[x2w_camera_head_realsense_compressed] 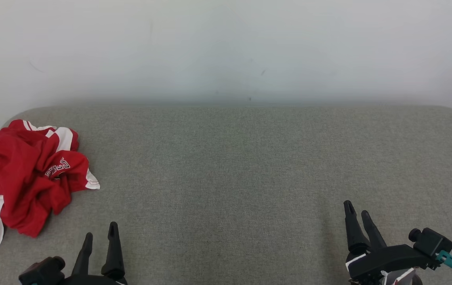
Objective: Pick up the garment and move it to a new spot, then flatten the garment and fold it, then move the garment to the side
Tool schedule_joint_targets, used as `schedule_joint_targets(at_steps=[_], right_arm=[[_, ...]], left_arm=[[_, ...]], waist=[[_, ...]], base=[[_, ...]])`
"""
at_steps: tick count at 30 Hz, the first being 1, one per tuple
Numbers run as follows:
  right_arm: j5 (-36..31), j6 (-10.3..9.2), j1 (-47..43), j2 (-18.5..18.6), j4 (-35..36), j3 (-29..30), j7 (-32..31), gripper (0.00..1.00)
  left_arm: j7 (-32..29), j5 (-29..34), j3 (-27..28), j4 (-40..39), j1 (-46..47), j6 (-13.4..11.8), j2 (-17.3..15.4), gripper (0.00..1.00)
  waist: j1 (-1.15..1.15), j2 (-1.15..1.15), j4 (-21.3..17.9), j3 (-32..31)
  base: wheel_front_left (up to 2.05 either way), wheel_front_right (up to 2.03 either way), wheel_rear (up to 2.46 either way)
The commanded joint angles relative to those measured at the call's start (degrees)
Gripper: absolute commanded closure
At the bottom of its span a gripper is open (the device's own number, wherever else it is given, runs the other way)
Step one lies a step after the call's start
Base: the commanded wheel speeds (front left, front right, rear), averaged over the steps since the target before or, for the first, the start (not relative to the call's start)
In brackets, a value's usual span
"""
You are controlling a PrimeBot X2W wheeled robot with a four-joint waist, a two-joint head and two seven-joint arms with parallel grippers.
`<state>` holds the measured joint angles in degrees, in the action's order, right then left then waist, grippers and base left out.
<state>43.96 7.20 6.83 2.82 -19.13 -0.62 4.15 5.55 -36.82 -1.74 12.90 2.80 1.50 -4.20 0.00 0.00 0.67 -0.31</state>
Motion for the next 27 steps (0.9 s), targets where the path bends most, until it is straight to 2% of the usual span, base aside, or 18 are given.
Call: schedule_joint_targets(at_steps=[1,10,12,23,27], right_arm=[[-1.93,0.32,0.48,0.07,0.52,0.09,0.48,0.00],[-9.32,0.35,-0.01,0.08,0.76,0.63,0.53,0.00],[-13.37,0.37,-0.18,0.08,0.94,0.86,1.20,0.00],[-18.67,0.36,-0.53,0.08,0.18,1.04,1.85,0.00],[-22.04,0.36,-0.67,0.09,0.24,1.50,2.41,0.00]], left_arm=[[0.79,2.32,-0.52,-0.81,1.59,-0.17,-0.72,0.00],[2.67,9.17,-2.48,-1.42,1.28,-1.42,-1.48,0.00],[3.73,12.75,-3.27,-1.04,1.03,-1.90,-1.91,0.00],[5.25,15.02,-3.02,1.82,1.72,-1.00,-1.30,0.00],[6.24,18.32,-3.46,2.64,2.26,-1.03,-1.56,0.00]], waist=[[0.00,0.00,0.01,-0.03],[0.00,0.00,0.09,-0.33],[0.00,0.00,-0.04,-0.55],[0.00,0.00,0.04,-0.52],[0.00,0.00,0.06,-0.41]], base=[[0.00,0.00,0.00],[0.00,0.00,0.00],[0.00,0.00,0.00],[0.00,0.00,0.00],[0.00,0.00,0.00]])
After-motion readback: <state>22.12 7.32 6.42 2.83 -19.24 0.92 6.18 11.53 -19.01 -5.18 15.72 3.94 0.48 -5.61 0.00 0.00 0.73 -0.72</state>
